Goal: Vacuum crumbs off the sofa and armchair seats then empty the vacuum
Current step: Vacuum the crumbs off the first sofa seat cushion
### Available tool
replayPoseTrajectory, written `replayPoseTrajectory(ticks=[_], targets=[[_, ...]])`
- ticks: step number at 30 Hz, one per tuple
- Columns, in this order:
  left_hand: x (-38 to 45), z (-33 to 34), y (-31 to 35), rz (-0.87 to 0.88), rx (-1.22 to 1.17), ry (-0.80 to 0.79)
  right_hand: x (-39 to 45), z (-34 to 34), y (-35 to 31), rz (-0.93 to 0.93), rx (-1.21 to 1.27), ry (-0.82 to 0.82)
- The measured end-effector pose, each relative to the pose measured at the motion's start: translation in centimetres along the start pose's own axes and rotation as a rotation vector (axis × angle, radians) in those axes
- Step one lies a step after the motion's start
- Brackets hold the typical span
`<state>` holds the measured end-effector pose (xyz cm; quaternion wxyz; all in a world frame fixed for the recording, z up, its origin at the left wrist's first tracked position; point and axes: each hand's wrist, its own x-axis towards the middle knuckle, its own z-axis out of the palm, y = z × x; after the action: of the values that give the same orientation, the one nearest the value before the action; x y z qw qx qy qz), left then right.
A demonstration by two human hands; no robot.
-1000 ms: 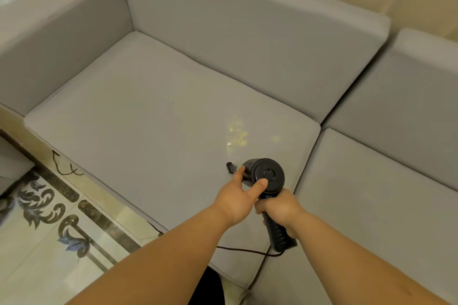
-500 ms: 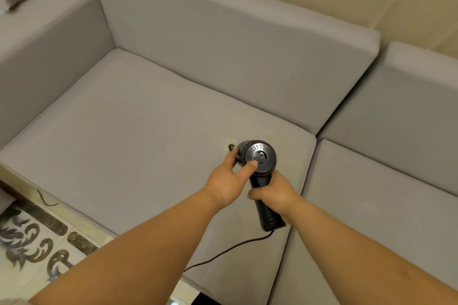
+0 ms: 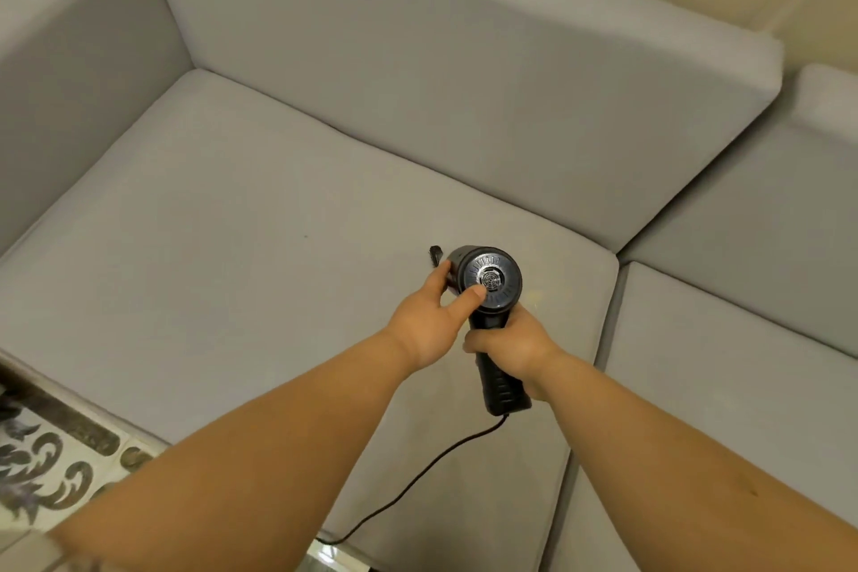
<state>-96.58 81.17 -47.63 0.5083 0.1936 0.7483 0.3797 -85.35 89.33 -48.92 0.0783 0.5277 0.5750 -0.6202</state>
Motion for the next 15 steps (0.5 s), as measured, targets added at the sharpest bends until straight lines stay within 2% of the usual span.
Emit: replayPoseTrajectory(ticks=[15], targets=[[-8.5, 7.5, -4.2, -0.024, 0.001, -0.021, -8.0, -1.9, 8.6, 0.060, -0.034, -0.048]])
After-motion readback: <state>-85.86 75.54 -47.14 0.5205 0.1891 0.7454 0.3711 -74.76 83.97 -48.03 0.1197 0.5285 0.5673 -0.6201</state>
